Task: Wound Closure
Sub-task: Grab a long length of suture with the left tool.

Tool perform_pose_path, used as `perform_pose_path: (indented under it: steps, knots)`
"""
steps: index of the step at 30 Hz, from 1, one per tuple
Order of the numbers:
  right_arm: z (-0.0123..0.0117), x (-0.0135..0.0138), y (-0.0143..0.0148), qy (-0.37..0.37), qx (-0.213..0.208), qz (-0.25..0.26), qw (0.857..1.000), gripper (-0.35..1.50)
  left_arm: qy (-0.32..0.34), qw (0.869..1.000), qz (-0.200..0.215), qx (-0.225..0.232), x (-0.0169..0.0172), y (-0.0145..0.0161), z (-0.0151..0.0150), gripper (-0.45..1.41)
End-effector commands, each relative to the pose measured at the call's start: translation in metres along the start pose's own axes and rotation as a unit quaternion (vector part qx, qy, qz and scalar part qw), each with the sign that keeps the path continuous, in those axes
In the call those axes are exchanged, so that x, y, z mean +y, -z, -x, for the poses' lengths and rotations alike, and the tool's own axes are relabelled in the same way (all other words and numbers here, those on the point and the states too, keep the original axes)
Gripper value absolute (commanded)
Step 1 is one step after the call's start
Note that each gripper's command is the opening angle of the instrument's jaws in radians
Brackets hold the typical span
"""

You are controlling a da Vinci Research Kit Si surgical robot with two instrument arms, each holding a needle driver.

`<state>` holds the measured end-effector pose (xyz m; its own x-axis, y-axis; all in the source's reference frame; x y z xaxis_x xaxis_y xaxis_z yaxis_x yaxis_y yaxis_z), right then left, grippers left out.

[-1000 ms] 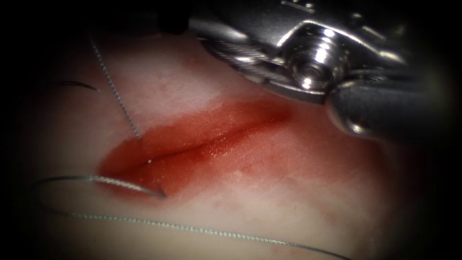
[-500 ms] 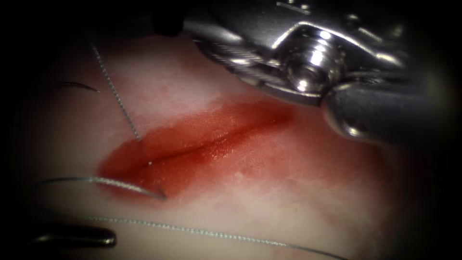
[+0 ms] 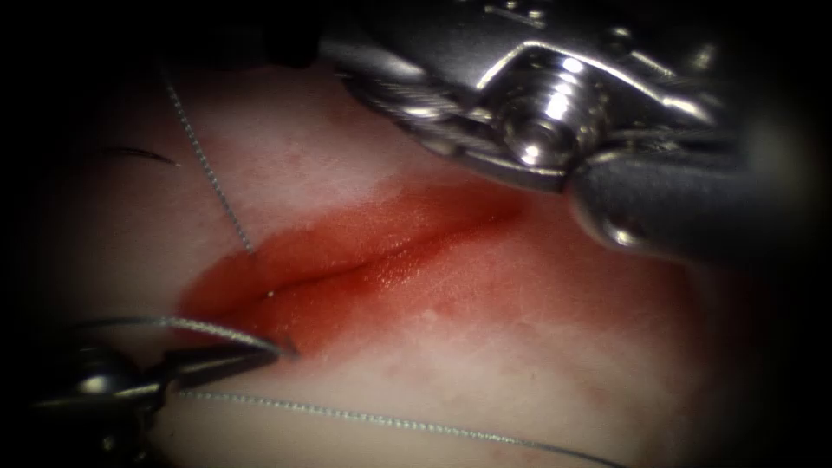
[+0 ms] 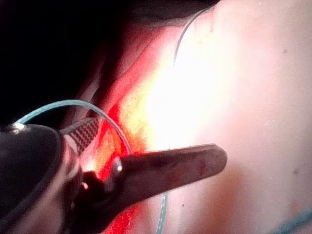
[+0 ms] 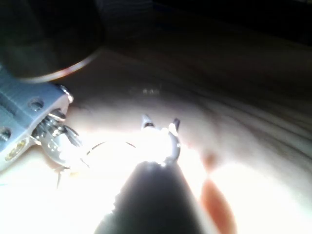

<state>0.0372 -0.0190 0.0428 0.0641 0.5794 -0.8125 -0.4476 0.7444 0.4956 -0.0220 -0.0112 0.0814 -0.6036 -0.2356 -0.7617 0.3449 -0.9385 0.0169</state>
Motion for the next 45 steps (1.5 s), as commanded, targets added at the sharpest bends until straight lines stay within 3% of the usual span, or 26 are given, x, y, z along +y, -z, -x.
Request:
perform_pose_path:
  steps: [1, 14, 16, 18, 19, 22, 24, 36, 39, 45]
  knots:
    - [-0.0011, -0.0002, -0.0012, 0.0, 0.004, 0.0, 1.0, 1.11, -0.003, 1.0, -0.005, -0.002, -0.0011, -0.0003, 0.0001, 0.86]
    - [-0.0011, -0.0006, -0.0017, 0.0, 0.004, 0.003, 1.0, 1.13, -0.033, 0.999, -0.024, -0.021, -0.0023, -0.0031, 0.0006, 0.79]
    - [-0.0011, -0.0007, -0.0018, 0.0, 0.004, 0.002, 1.0, 1.15, -0.037, 0.999, -0.03, -0.025, -0.0027, -0.0032, 0.0007, 0.68]
    - [-0.001, -0.0008, -0.0018, 0.0, 0.004, 0.002, 1.0, 1.15, -0.04, 0.998, -0.035, -0.028, -0.0029, -0.0032, 0.0009, 0.31]
    - [-0.001, -0.0009, -0.0018, 0.0, 0.004, 0.002, 1.0, 1.15, -0.041, 0.998, -0.035, -0.028, -0.003, -0.0031, 0.001, 0.22]
    - [-0.0011, -0.001, -0.0019, -0.001, 0.004, 0.003, 1.0, 1.13, -0.044, 0.998, -0.036, -0.028, -0.003, -0.0029, 0.0012, -0.26]
    - [-0.0011, -0.0011, -0.002, -0.001, 0.004, 0.003, 1.0, 1.13, -0.053, 0.997, -0.039, -0.031, -0.003, -0.0028, 0.0012, -0.45]
    - [-0.001, -0.0012, -0.0021, 0.0, 0.005, 0.003, 1.0, 1.11, -0.063, 0.997, -0.034, -0.028, -0.003, -0.0028, 0.0006, -0.4]
    - [-0.001, -0.0012, -0.0021, 0.0, 0.005, 0.003, 1.0, 1.11, -0.073, 0.997, -0.028, -0.025, -0.003, -0.0027, 0.0003, 0.54]
    - [-0.001, -0.0012, -0.0021, -0.003, 0.005, 0.003, 1.0, 1.11, -0.068, 0.997, -0.03, -0.023, -0.0023, -0.0014, -0.0009, 0.83]
